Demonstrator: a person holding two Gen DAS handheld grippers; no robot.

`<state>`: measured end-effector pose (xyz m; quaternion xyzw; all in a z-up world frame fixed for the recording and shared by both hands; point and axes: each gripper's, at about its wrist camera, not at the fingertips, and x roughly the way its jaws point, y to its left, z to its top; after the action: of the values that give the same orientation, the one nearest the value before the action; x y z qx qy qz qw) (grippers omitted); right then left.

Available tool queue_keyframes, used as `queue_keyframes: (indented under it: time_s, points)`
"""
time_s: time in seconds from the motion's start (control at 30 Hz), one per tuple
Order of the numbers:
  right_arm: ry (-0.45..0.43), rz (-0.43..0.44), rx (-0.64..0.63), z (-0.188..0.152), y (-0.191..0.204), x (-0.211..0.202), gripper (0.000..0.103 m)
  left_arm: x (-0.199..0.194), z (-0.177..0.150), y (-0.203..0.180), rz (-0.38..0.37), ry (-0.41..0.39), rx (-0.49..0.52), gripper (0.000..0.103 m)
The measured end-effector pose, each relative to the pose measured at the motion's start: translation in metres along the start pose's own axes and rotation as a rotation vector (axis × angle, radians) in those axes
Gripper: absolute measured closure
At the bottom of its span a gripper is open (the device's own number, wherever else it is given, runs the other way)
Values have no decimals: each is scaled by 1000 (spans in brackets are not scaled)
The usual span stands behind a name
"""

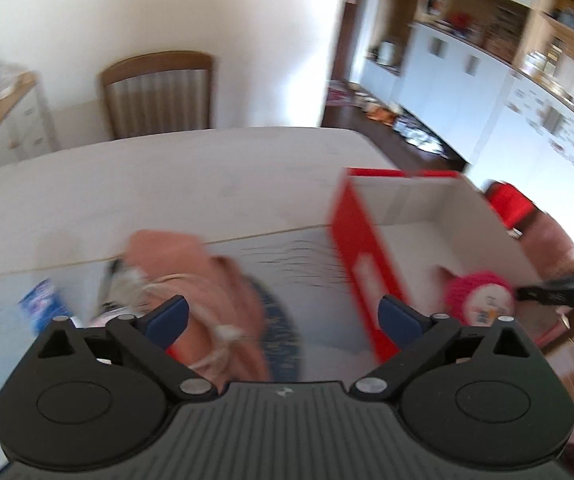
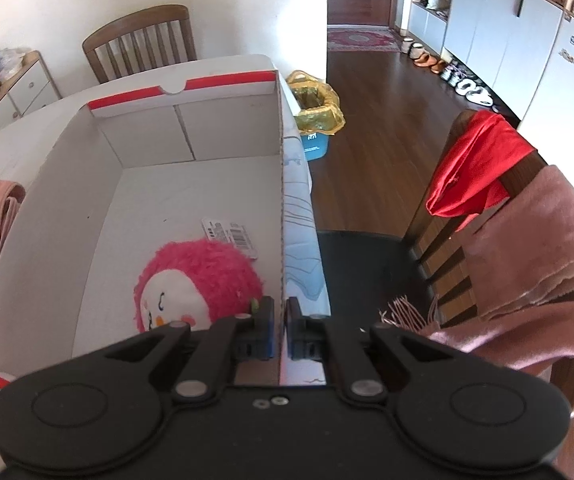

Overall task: Organize objects
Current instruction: 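Return the left gripper to the pile and grasp the blue booklet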

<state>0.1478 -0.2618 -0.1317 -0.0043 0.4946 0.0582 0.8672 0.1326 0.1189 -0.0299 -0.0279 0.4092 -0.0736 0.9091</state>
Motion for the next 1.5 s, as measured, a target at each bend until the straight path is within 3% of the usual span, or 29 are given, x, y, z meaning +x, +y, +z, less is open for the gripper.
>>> queue_keyframes:
  time_s: [0.33, 0.5, 0.67, 0.77, 0.9, 0.97, 1.1, 1.17, 1.23, 1.5]
  points:
    - [2, -51, 33, 3, 6, 2, 98, 27, -3, 136, 264, 48, -248, 0]
    - [13, -69, 50, 3, 6, 3, 98, 62, -3, 196, 294, 124, -379, 0]
    - [22, -88, 66, 3, 8, 6, 98, 106, -8, 226, 359, 214, -458, 0]
    - [28, -101, 65, 4, 9, 9, 98, 123, -14, 238, 384, 260, -509, 1]
    - [31, -111, 63, 4, 10, 10, 97, 130, -17, 242, 404, 264, -524, 2]
    - [32, -113, 64, 4, 10, 10, 97, 131, -18, 242, 413, 263, -528, 10]
    - [34, -114, 65, 5, 10, 10, 97, 134, -16, 241, 427, 254, -507, 14]
    - [33, -114, 63, 5, 10, 10, 97, 132, -13, 238, 423, 243, -482, 32]
    - [33, -114, 64, 5, 10, 10, 97, 130, -11, 233, 421, 240, -454, 43]
    - [28, -108, 64, 4, 9, 10, 97, 120, -12, 225, 407, 243, -414, 48]
